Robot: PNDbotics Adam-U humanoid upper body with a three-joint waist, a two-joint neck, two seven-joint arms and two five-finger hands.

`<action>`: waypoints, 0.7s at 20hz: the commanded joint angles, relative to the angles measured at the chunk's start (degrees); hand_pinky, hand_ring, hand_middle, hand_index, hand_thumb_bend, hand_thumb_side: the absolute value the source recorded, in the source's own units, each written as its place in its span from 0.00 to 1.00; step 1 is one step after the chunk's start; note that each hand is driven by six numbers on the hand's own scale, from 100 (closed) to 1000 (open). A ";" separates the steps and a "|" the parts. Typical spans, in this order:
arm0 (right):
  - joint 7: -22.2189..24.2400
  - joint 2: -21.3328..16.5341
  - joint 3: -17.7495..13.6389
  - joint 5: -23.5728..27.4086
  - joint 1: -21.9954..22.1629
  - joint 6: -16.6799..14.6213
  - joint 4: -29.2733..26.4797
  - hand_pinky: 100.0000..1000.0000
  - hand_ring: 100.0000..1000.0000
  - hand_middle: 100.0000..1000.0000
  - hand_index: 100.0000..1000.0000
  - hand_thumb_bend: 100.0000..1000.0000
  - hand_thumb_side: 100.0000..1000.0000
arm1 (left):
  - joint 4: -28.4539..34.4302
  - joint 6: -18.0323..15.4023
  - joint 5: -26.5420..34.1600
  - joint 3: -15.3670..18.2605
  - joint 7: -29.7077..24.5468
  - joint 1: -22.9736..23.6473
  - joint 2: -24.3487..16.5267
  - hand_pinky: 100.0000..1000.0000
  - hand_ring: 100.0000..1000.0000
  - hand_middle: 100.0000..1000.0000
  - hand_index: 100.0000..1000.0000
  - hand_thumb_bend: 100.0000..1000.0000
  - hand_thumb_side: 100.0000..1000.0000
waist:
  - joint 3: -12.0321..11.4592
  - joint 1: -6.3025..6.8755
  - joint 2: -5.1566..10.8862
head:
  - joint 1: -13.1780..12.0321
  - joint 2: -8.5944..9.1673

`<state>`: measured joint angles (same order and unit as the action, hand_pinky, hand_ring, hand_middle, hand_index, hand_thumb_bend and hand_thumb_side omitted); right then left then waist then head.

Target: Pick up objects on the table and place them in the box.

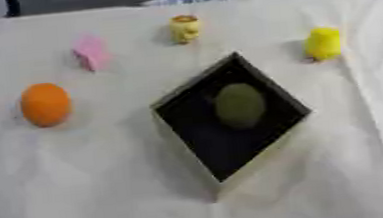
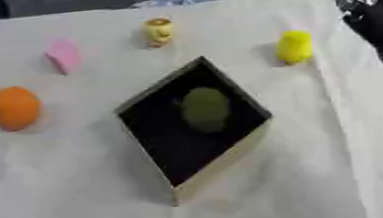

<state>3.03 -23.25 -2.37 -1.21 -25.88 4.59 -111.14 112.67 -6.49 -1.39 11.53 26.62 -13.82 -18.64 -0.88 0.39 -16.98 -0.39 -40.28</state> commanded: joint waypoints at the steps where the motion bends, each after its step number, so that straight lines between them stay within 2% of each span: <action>1: 0.65 -2.71 0.70 -1.12 -1.73 -0.61 0.46 0.91 0.91 0.68 0.75 0.00 0.45 | 0.97 0.00 -0.31 0.37 0.06 -0.08 -1.23 0.72 0.62 0.61 0.71 0.24 0.62 | 0.04 -0.31 1.36 | -0.12 -0.26; 3: 2.12 -5.14 3.09 -2.63 -4.14 -1.39 2.82 0.90 0.90 0.69 0.76 0.00 0.43 | 0.76 0.06 -0.47 0.41 0.06 0.38 -1.99 0.72 0.62 0.61 0.71 0.24 0.62 | 0.31 -0.89 1.55 | -0.61 -0.58; 9: 8.18 -15.00 12.93 -8.69 -13.99 -2.02 12.65 0.89 0.91 0.74 0.82 0.00 0.39 | 0.15 0.11 -0.86 0.72 0.39 1.67 -4.06 0.72 0.62 0.61 0.71 0.24 0.63 | 1.97 -2.10 1.72 | -2.55 -1.65; 14: 12.78 -22.48 20.39 -13.30 -21.48 -5.75 20.13 0.89 0.92 0.77 0.86 0.07 0.38 | -0.13 0.12 -0.90 0.70 0.46 1.82 -5.02 0.72 0.62 0.61 0.71 0.23 0.63 | 2.65 -2.46 1.18 | -3.17 -2.15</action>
<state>14.77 -42.26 16.96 -13.19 -46.20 -0.34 -92.28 112.00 -6.36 -2.14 11.64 26.93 -11.65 -21.83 1.71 -2.18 -16.76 -3.33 -42.31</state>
